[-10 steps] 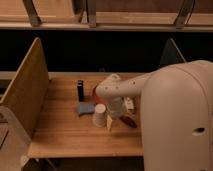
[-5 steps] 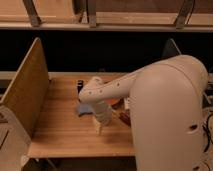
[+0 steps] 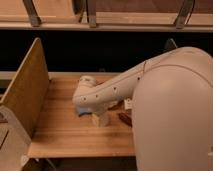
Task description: Place the ceramic cup over the eraser
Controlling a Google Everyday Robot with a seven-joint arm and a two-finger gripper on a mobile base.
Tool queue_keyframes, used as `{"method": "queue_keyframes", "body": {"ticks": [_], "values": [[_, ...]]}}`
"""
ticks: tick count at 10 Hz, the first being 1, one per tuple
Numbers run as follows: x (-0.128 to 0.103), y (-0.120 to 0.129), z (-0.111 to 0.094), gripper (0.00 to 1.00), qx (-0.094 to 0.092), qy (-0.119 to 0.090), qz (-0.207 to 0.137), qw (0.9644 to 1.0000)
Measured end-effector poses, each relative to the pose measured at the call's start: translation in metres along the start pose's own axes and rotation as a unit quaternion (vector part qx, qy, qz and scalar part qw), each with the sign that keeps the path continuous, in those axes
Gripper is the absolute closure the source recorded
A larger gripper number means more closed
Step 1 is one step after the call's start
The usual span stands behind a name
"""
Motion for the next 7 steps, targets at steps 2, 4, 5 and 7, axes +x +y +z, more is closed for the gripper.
{"method": "queue_keyframes", "body": {"ticks": [2, 4, 5, 7], "values": [[0.000, 0.012, 0.011, 0.20, -0.017, -0.017, 0.001, 0.9997], [-0.006, 0.020, 0.019, 0.20, -0.040, -0.036, 0.003, 0.9985], [-0.013, 0.024, 0.019, 0.20, -0.047, -0.051, -0.005, 0.9976], [-0.028, 0.024, 0.012, 0.20, -0.043, -0.079, -0.021, 0.9957]]}}
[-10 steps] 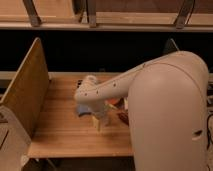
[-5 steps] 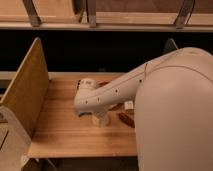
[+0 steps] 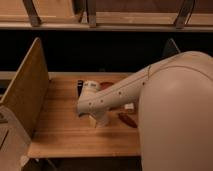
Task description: Place the ceramic cup over the eraser
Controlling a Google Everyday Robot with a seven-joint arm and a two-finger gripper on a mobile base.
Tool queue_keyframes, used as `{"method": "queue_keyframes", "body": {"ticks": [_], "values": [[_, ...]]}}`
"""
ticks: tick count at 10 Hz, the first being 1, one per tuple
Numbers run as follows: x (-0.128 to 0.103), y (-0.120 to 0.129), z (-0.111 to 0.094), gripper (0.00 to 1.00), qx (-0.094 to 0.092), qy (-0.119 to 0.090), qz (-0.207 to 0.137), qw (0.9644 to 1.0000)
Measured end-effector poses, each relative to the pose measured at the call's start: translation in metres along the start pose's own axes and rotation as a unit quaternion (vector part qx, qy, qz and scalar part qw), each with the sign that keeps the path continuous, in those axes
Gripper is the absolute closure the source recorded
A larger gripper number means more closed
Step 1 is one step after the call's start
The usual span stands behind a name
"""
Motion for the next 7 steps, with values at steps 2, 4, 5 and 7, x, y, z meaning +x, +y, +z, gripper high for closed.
{"method": "queue_keyframes", "body": {"ticks": [2, 4, 5, 7], "values": [[-0.0002, -0.0017, -0.0007, 0.20, 0.002, -0.003, -0.002, 1.0000], [-0.0009, -0.0009, -0.0008, 0.20, 0.002, -0.003, -0.003, 1.0000], [0.0007, -0.0013, 0.0007, 0.20, 0.002, -0.003, -0.002, 1.0000], [0.0035, -0.0063, 0.0068, 0.20, 0.008, -0.005, 0.003, 1.0000]]}}
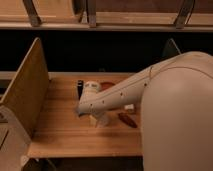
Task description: Place the ceramic cup over the eraser
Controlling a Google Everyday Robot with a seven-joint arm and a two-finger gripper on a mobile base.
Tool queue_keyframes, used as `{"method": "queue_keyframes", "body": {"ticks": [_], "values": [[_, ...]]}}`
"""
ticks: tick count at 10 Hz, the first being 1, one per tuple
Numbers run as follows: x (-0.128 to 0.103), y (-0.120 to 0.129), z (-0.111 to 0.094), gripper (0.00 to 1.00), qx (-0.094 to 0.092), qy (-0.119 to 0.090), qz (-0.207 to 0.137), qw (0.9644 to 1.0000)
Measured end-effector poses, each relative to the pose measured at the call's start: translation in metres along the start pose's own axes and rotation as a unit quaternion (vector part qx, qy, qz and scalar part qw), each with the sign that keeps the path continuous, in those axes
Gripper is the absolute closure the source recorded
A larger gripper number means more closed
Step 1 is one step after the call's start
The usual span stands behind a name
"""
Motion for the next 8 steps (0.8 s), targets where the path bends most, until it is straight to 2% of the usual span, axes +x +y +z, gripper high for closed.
{"method": "queue_keyframes", "body": {"ticks": [3, 4, 8], "values": [[-0.004, -0.016, 0.020, 0.20, 0.013, -0.008, 0.009, 0.9998], [-0.007, -0.016, 0.025, 0.25, 0.011, -0.011, 0.009, 0.9998], [-0.013, -0.006, 0.033, 0.64, -0.006, -0.019, 0.012, 0.9997]]}}
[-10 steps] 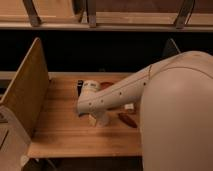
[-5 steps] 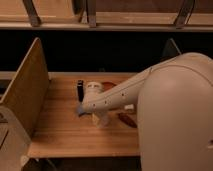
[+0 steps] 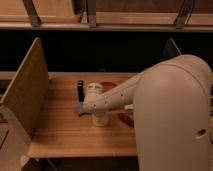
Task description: Place the ceramic cup over the eraser
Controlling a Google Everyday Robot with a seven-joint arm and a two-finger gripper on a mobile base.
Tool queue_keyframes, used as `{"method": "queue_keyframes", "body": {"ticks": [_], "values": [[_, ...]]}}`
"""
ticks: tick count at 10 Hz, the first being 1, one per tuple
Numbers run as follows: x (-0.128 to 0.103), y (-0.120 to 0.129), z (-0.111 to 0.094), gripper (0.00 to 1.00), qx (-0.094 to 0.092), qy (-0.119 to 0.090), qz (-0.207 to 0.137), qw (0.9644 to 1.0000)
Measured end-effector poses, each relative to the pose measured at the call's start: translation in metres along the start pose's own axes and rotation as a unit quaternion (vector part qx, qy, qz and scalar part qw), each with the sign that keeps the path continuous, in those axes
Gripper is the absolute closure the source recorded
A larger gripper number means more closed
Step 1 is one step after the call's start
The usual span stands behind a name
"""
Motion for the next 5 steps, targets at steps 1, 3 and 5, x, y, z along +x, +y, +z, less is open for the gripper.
{"method": "queue_keyframes", "body": {"ticks": [1, 3, 5], "values": [[0.000, 0.002, -0.002, 0.74, -0.004, 0.000, 0.003, 1.0000], [-0.003, 0.008, -0.009, 0.94, -0.011, -0.001, 0.003, 0.9999], [-0.001, 0.011, -0.020, 1.00, -0.022, 0.010, 0.008, 0.9997]]}}
